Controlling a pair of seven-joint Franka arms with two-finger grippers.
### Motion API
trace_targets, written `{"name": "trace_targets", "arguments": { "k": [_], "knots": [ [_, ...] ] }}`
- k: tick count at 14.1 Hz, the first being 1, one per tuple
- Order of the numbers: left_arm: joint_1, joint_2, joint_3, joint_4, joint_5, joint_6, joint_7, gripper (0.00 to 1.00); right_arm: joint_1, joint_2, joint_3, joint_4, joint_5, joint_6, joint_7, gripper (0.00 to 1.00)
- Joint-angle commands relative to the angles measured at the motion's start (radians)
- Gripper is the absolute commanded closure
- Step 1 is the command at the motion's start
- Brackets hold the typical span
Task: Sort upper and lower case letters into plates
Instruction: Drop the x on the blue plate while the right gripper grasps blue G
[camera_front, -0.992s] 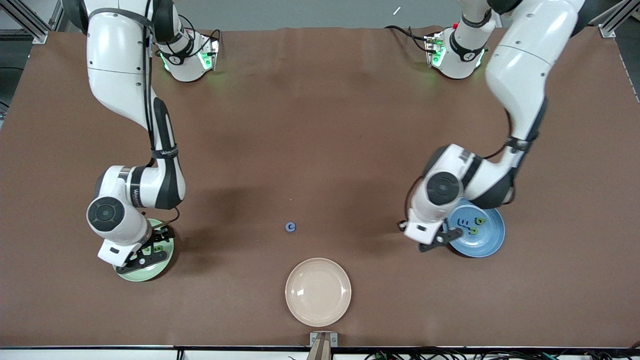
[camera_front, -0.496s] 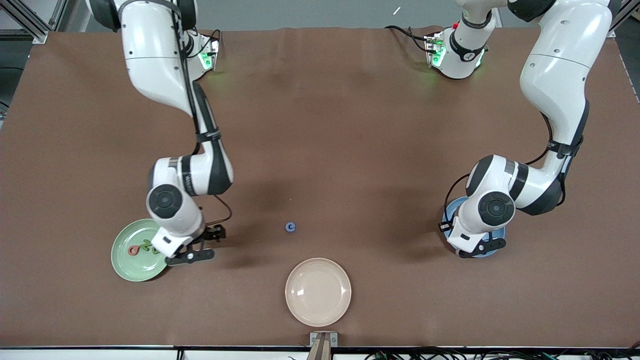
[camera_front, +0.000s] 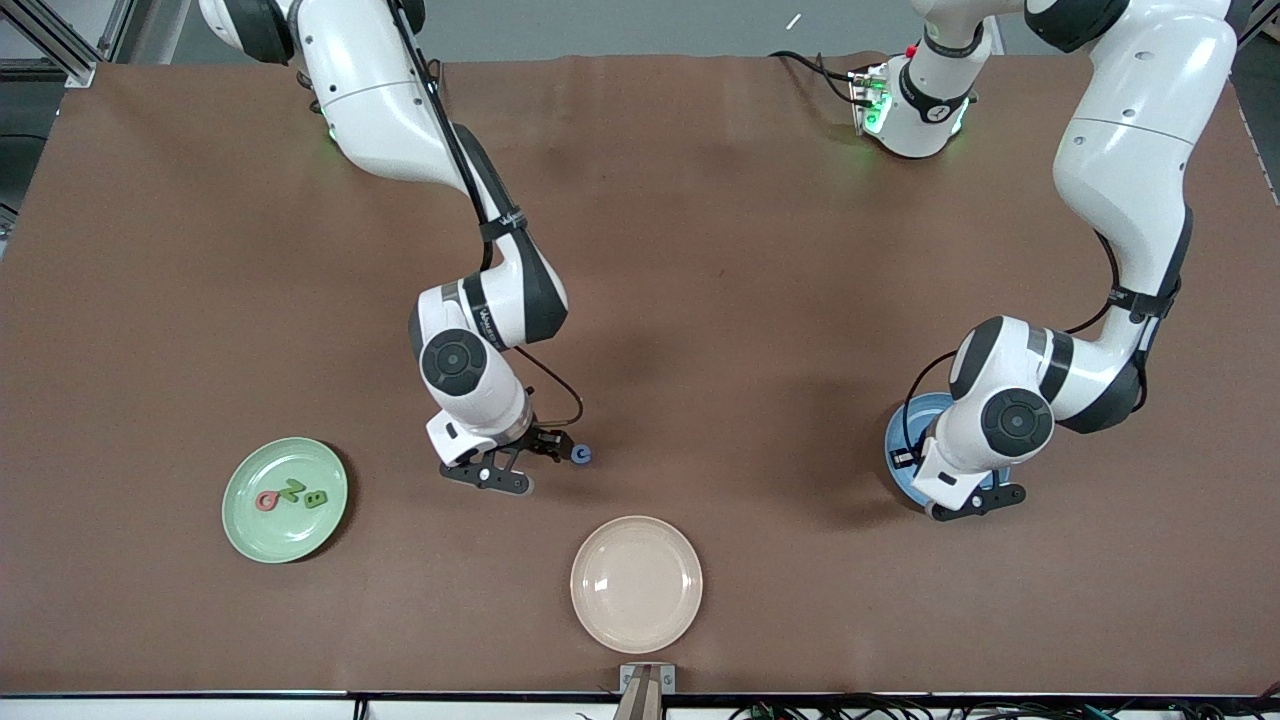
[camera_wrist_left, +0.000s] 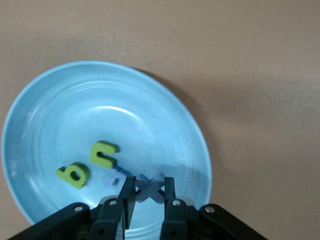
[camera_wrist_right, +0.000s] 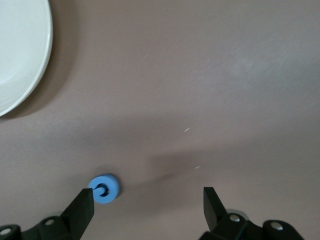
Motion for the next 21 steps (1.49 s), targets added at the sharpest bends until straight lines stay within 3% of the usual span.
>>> {"name": "trace_targets", "arguments": {
  "k": [1,3,4,8,10,16,19,20,21],
  "knots": [
    [-0.006,0.014,-0.002,0.017,0.016,0.031,0.011,0.84,0.023,0.086,-0.005,0.085,0.018,0.005,0.098,0.03],
    [0.001,0.034,-0.002,0.043,0.027,0.045,0.007,0.4,0.026,0.123,-0.005,0.128,0.018,0.005,0.15,0.03],
    [-0.001,0.025,-0.002,0.041,0.03,0.045,-0.001,0.0,0.028,0.141,-0.005,0.151,0.018,0.005,0.178,0.03],
    [0.007,-0.036,-0.01,0.041,0.03,0.016,0.003,0.0,0.031,0.187,-0.002,0.204,0.019,0.004,0.238,0.05],
    [0.008,-0.105,-0.013,0.044,0.024,-0.089,0.008,0.0,0.031,0.199,-0.002,0.208,0.019,0.007,0.262,0.07],
    [0.011,-0.258,-0.042,0.087,-0.024,-0.206,0.083,0.0,0.043,0.219,-0.002,0.224,0.019,0.005,0.264,0.26],
    [0.01,-0.306,-0.04,0.182,-0.091,-0.379,0.19,0.0,0.045,0.219,-0.002,0.222,0.019,0.004,0.264,0.5],
    [0.013,-0.338,-0.04,0.182,-0.093,-0.407,0.232,0.0,0.045,0.219,-0.002,0.22,0.019,0.004,0.264,0.62],
    [0.023,-0.364,-0.04,0.182,-0.102,-0.411,0.259,0.0,0.046,0.219,-0.002,0.219,0.018,0.004,0.263,0.68]
  ]
}}
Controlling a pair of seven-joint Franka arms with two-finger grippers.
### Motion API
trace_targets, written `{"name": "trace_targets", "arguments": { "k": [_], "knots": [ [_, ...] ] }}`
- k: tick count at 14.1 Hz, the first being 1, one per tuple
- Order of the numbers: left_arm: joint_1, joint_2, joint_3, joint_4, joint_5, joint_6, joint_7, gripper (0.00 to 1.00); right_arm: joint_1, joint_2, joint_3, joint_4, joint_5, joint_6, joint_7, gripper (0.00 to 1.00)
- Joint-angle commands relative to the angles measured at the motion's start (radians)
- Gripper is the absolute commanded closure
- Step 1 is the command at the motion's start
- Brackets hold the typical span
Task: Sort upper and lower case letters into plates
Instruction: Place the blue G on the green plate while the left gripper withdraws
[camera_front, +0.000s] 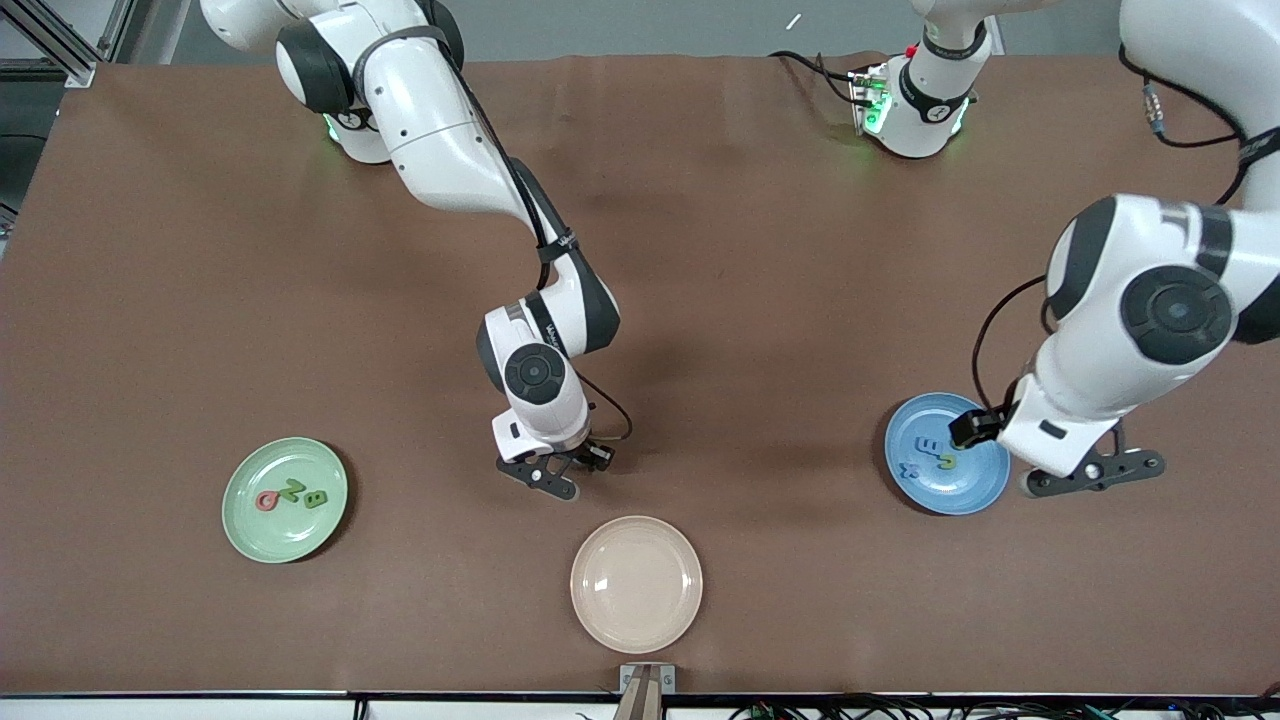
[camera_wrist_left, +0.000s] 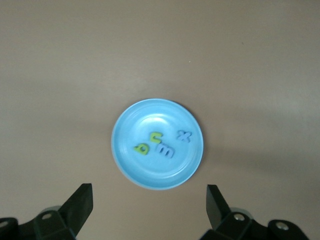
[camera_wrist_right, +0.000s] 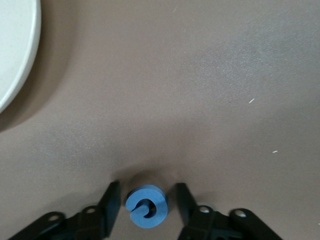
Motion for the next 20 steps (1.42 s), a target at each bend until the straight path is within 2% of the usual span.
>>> {"name": "trace_targets", "arguments": {
  "k": [1,2,3,5,6,10,12,14,15,17,20],
  "knots": [
    [0.028,-0.087,-0.002,0.005,-0.038,-0.042,0.078,0.0,0.01,0.018,-0.003,0.008,0.017,0.006,0.013,0.77],
    [0.037,-0.116,-0.002,0.005,-0.066,-0.052,0.08,0.0,0.01,0.017,-0.003,0.008,0.019,0.005,0.015,0.9],
    [0.063,-0.144,-0.002,0.005,-0.102,-0.077,0.092,0.0,0.009,0.014,-0.005,0.008,0.019,-0.001,0.012,0.96],
    [0.074,-0.182,0.0,0.002,-0.112,-0.091,0.115,0.0,-0.005,-0.014,-0.009,0.008,0.013,-0.021,-0.008,0.98],
    [0.076,-0.199,0.001,0.001,-0.113,-0.097,0.118,0.0,-0.025,-0.035,-0.012,0.014,0.008,-0.076,-0.043,0.99],
    [0.094,-0.254,0.001,0.004,-0.133,-0.145,0.168,0.0,-0.135,-0.121,-0.015,0.026,0.007,-0.239,-0.327,0.99],
    [0.067,-0.291,0.062,-0.006,-0.161,-0.199,0.224,0.0,-0.186,-0.129,-0.05,0.025,0.005,-0.291,-0.523,0.98],
    [-0.04,-0.345,0.192,-0.05,-0.227,-0.233,0.221,0.0,-0.194,-0.135,-0.161,0.011,0.005,-0.333,-0.722,0.98],
    [-0.083,-0.389,0.245,-0.114,-0.238,-0.218,0.215,0.0,-0.204,-0.134,-0.207,-0.01,0.005,-0.342,-0.843,0.98],
    [-0.088,-0.457,0.26,-0.199,-0.241,-0.198,0.228,0.0,-0.253,-0.128,-0.242,-0.029,0.005,-0.328,-1.035,0.98],
    [-0.084,-0.528,0.285,-0.285,-0.264,-0.206,0.233,0.0,-0.327,-0.123,-0.243,-0.031,-0.016,-0.278,-1.215,0.95]
  ]
}}
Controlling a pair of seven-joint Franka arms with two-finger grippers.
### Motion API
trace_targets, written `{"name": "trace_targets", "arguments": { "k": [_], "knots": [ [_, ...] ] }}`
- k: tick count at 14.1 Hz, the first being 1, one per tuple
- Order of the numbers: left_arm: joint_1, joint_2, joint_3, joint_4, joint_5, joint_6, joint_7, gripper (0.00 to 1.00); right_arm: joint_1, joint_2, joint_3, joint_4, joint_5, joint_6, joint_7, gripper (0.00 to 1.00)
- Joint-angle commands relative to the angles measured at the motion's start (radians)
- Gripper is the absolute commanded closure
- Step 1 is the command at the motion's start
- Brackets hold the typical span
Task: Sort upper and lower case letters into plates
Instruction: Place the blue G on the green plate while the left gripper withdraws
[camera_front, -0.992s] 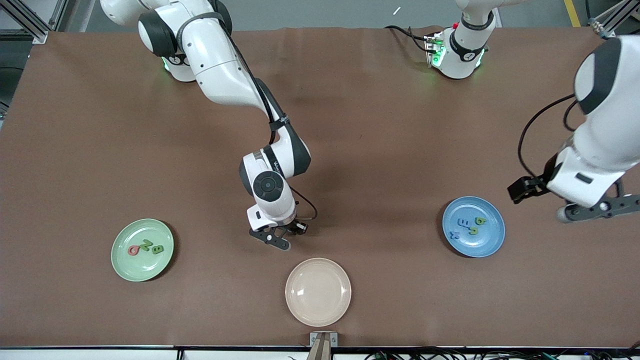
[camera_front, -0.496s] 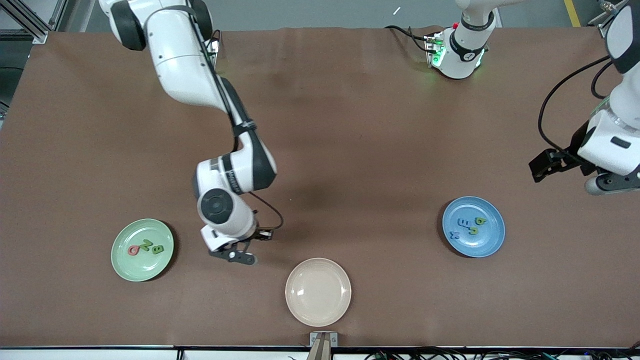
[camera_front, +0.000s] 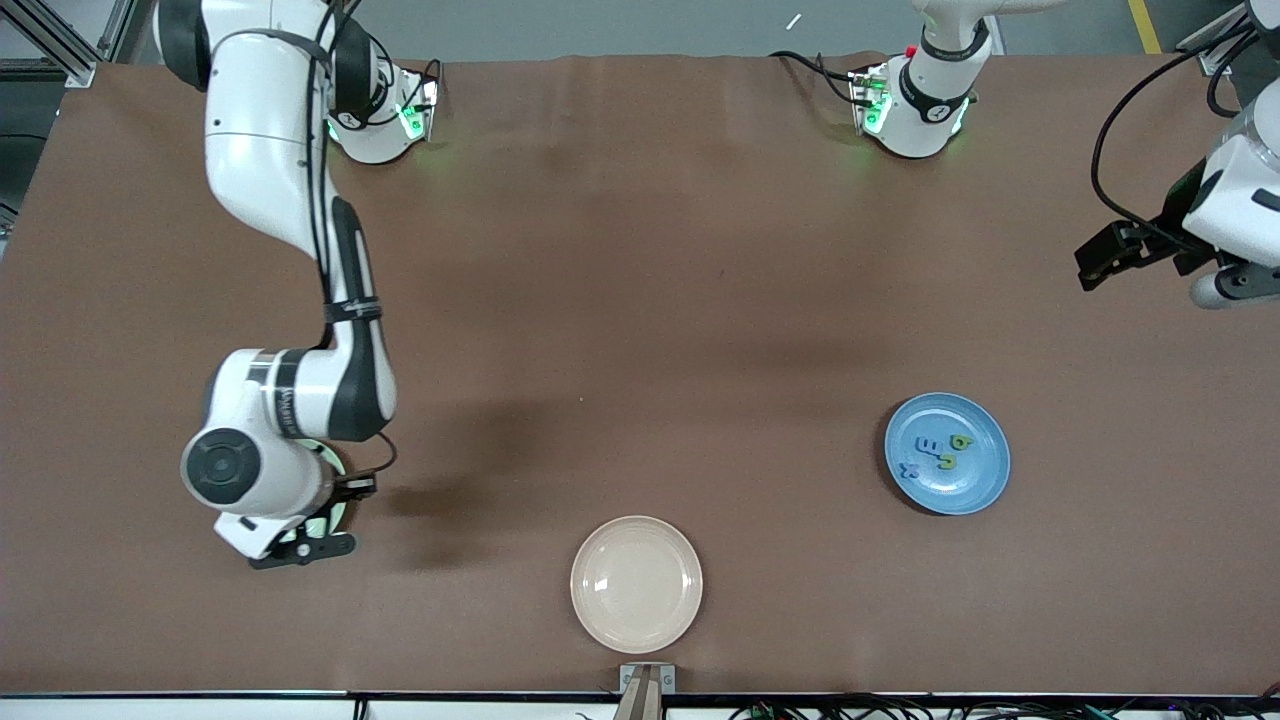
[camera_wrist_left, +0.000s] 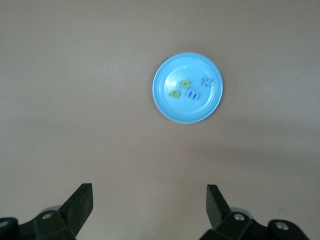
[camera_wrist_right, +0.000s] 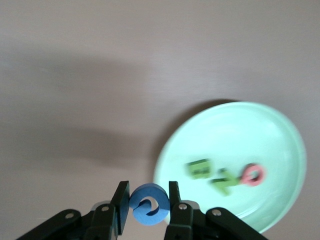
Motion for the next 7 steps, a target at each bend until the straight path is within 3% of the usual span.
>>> {"name": "trace_targets", "arguments": {
  "k": [1,3,4,5,6,7],
  "knots": [
    [0.0,-0.092,0.032,-0.103,-0.05,-0.007,0.022,0.0,-0.043,-0.005,0.004,-0.019,-0.023,0.043,-0.14,0.91],
    [0.003,-0.089,0.049,-0.097,-0.05,-0.007,0.025,0.0,-0.071,0.007,0.006,-0.019,-0.024,0.068,-0.177,0.71],
    [0.002,-0.086,0.05,-0.088,-0.045,-0.004,0.027,0.0,-0.074,0.009,0.007,-0.027,-0.022,0.082,-0.179,0.5],
    [0.0,-0.079,0.05,-0.074,-0.033,-0.002,0.029,0.0,-0.069,0.009,0.007,-0.039,-0.02,0.095,-0.179,0.2],
    [0.002,-0.072,0.049,-0.063,-0.027,-0.001,0.032,0.0,-0.068,0.006,0.007,-0.042,-0.017,0.106,-0.177,0.01],
    [0.002,-0.069,0.05,-0.063,-0.032,0.013,0.068,0.0,-0.066,0.004,0.007,-0.04,-0.014,0.108,-0.173,0.0]
  ]
}}
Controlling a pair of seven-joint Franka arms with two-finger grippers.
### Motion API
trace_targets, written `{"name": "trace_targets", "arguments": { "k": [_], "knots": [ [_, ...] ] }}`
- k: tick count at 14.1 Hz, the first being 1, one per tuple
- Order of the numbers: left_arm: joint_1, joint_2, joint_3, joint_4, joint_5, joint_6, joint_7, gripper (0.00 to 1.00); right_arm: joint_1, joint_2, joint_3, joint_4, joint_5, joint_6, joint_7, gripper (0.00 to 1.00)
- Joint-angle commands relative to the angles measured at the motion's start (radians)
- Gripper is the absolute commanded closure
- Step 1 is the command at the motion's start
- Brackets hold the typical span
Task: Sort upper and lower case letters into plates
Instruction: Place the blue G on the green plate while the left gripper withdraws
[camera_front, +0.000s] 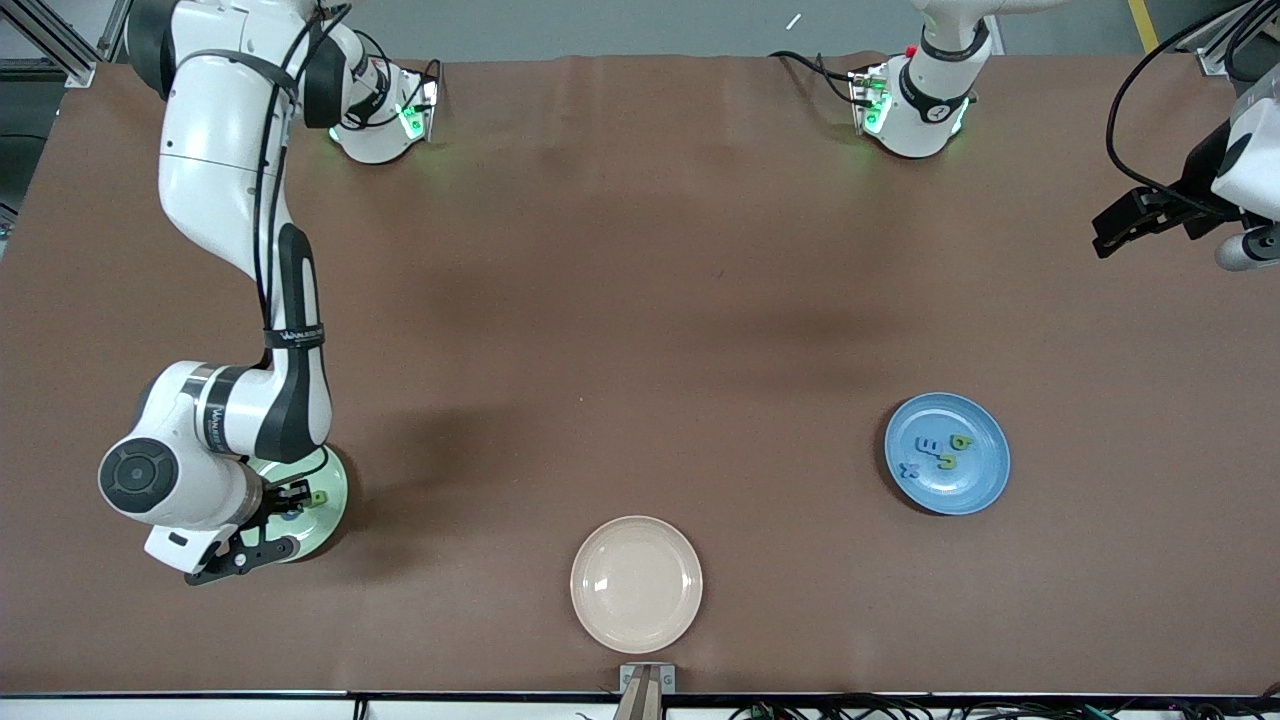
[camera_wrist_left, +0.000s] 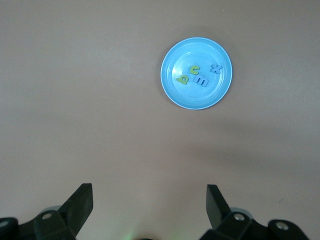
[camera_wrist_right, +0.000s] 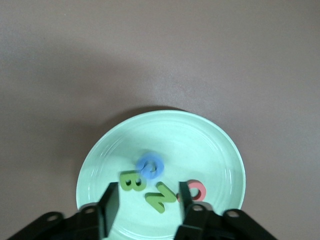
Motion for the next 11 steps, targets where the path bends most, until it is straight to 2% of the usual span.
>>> {"name": "trace_targets", "arguments": {
  "k": [1,3,6,11],
  "knots": [
    [-0.004,-0.007,0.004,0.003,0.0,0.022,0.104,0.0,0.01,-0.024,0.004,-0.017,-0.008,0.019,0.001,0.0],
    [0.002,-0.02,-0.005,0.005,0.0,0.016,0.124,0.0,0.014,-0.045,0.002,-0.013,-0.008,0.016,0.002,0.0],
    [0.005,-0.033,-0.005,0.005,-0.013,0.007,0.129,0.0,0.017,-0.158,0.002,-0.019,-0.005,-0.013,0.001,0.0],
    [0.01,-0.022,0.003,0.0,-0.012,0.002,0.178,0.0,0.014,-0.35,-0.003,-0.022,-0.014,-0.2,0.024,0.0]
  ]
}}
